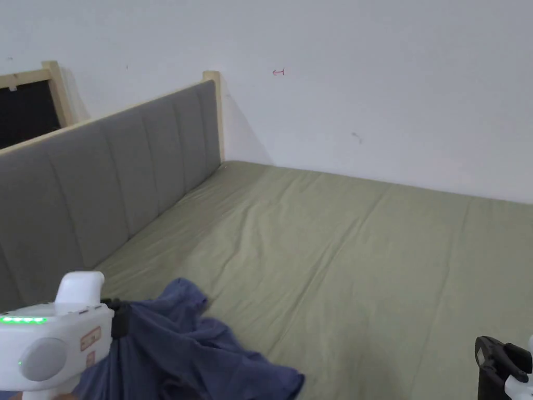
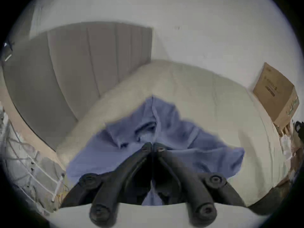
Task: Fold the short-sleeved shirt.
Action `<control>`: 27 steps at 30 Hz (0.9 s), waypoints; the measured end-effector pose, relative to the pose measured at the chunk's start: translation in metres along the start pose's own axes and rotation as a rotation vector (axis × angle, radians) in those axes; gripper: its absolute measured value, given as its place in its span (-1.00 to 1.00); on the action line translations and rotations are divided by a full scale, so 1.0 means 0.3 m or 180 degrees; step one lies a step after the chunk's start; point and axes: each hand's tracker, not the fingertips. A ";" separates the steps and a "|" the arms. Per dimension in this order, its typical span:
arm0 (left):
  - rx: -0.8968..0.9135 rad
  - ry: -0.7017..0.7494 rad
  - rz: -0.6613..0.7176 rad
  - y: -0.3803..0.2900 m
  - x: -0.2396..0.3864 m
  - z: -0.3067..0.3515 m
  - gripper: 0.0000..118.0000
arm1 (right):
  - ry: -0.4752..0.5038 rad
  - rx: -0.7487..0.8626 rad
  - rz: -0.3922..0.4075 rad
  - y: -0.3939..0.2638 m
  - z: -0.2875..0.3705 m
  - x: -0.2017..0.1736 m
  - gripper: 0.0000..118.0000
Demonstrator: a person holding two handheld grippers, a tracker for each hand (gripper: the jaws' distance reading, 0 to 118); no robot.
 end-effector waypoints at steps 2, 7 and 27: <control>0.0453 -0.0349 0.0015 0.109 0.072 0.100 -0.99 | -0.0025 0.0052 -0.0059 0.006 0.030 0.021 -1.00; 0.0976 -0.1009 -0.0242 0.375 0.384 0.308 -0.99 | -0.0172 0.0187 -0.0160 0.020 0.109 0.082 -1.00; -0.2221 -0.2230 -0.0761 0.022 1.509 -0.256 -0.99 | -0.1020 0.0289 -0.0896 -0.106 0.344 0.479 -1.00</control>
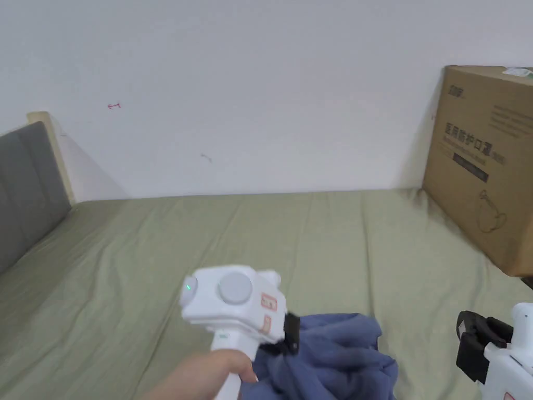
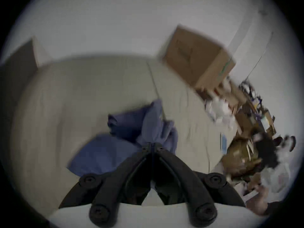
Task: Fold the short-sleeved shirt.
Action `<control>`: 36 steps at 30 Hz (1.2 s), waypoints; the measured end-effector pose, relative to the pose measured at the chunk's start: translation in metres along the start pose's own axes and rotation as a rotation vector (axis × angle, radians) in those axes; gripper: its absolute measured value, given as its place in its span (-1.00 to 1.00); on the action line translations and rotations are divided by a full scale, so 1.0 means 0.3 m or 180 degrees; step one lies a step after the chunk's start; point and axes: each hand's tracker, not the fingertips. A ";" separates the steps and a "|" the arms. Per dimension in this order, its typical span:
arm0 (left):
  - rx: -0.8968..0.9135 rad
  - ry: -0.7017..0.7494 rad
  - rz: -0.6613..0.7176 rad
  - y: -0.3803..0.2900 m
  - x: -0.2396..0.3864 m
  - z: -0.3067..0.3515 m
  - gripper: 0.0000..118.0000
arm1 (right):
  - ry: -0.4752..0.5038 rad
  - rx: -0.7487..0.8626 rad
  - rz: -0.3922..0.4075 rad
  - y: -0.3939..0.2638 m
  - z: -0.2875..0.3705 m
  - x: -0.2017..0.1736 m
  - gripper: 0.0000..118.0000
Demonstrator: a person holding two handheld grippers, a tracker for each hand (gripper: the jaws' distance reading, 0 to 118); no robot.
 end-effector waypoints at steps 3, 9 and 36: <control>-0.0301 -0.0074 0.0388 -0.053 -0.047 -0.171 -0.98 | -0.0026 -0.0149 -0.0015 -0.032 -0.021 0.028 -1.00; -0.0029 -0.0534 0.0848 -0.092 -0.088 -0.129 0.88 | -0.0071 -0.0276 -0.0038 -0.059 -0.050 0.047 -1.00; 0.3495 0.1668 0.0091 -0.536 -0.056 0.616 -1.00 | 0.0151 0.0727 0.0255 0.125 -0.052 -0.293 -1.00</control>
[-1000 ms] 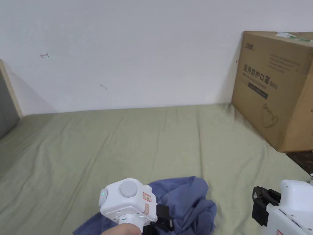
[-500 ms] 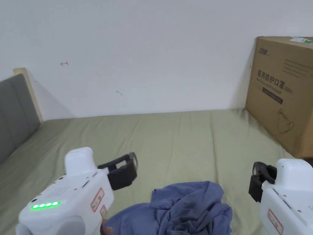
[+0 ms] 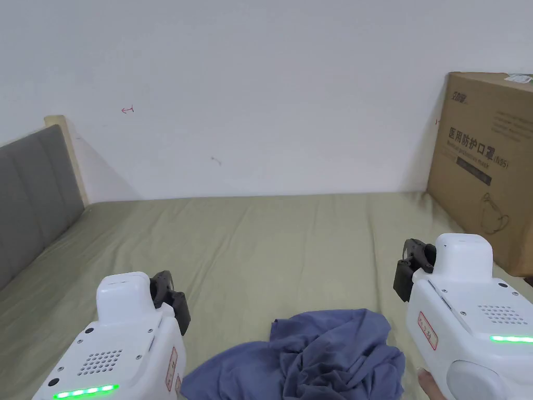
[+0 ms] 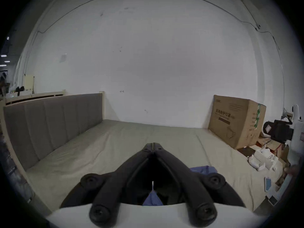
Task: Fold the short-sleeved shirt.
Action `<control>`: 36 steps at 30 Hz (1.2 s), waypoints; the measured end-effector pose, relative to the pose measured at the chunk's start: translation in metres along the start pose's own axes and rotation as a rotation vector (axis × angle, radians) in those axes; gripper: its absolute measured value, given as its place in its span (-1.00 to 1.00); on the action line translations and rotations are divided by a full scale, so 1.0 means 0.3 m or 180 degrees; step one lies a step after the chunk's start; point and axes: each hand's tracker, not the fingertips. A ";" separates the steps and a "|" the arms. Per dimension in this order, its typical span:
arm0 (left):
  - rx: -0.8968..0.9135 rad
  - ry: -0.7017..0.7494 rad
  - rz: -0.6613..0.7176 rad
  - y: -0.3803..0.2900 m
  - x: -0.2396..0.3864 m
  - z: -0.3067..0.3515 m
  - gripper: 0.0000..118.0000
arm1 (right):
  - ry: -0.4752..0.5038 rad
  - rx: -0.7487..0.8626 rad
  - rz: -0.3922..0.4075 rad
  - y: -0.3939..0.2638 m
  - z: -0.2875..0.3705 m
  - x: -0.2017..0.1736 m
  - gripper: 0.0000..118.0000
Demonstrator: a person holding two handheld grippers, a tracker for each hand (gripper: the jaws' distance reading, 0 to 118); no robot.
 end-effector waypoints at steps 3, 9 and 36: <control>0.0185 0.0176 0.0011 0.025 -0.003 0.020 -1.00 | 0.0021 -0.0086 -0.0010 -0.013 -0.019 -0.001 -1.00; -0.1175 -0.0355 0.0391 0.097 -0.102 -0.264 -1.00 | 0.0065 -0.0357 -0.0085 -0.039 -0.063 0.006 -1.00; -0.2268 -0.0778 -0.0017 -0.530 -0.050 -0.481 -0.95 | 0.0267 -0.1842 -0.0044 -0.333 -0.686 0.184 -1.00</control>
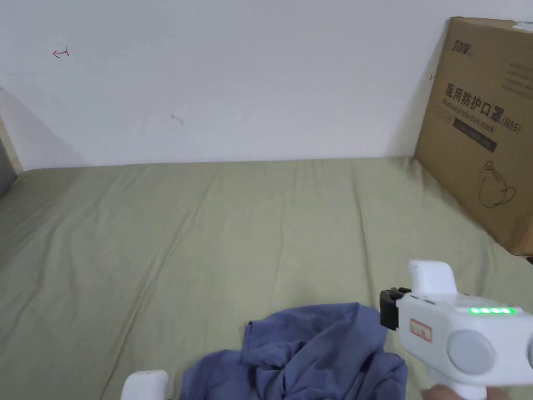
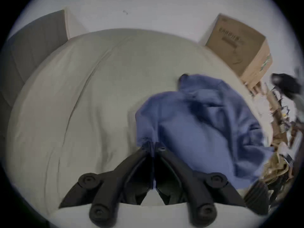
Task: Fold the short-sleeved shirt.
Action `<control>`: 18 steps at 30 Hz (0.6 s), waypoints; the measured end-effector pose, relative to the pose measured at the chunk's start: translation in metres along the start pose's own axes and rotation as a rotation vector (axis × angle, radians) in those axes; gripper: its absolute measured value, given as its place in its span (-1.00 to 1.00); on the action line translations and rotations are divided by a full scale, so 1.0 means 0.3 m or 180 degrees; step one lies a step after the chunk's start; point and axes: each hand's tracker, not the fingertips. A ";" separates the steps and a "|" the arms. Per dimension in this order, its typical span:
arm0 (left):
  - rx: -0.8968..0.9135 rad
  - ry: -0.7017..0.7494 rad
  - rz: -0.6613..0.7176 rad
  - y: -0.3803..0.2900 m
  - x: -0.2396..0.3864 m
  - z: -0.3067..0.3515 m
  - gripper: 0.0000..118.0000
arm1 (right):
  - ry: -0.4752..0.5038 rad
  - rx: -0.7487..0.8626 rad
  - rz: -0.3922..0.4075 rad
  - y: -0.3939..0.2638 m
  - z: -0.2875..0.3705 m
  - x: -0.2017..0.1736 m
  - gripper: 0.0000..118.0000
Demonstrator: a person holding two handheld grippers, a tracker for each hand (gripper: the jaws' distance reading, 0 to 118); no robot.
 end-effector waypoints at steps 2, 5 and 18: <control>0.0235 -0.0053 -0.0010 0.019 -0.014 0.084 -0.95 | 0.0004 -0.0366 0.0033 0.066 -0.145 0.017 -0.63; 0.0429 -0.0089 0.0140 0.069 -0.012 0.186 -0.95 | -0.0003 -0.1060 -0.0389 0.118 -0.367 0.082 0.71; 0.0481 0.0014 0.0274 0.125 -0.205 0.355 -0.95 | 0.0156 -0.1121 -0.0347 0.182 -0.275 0.227 -0.93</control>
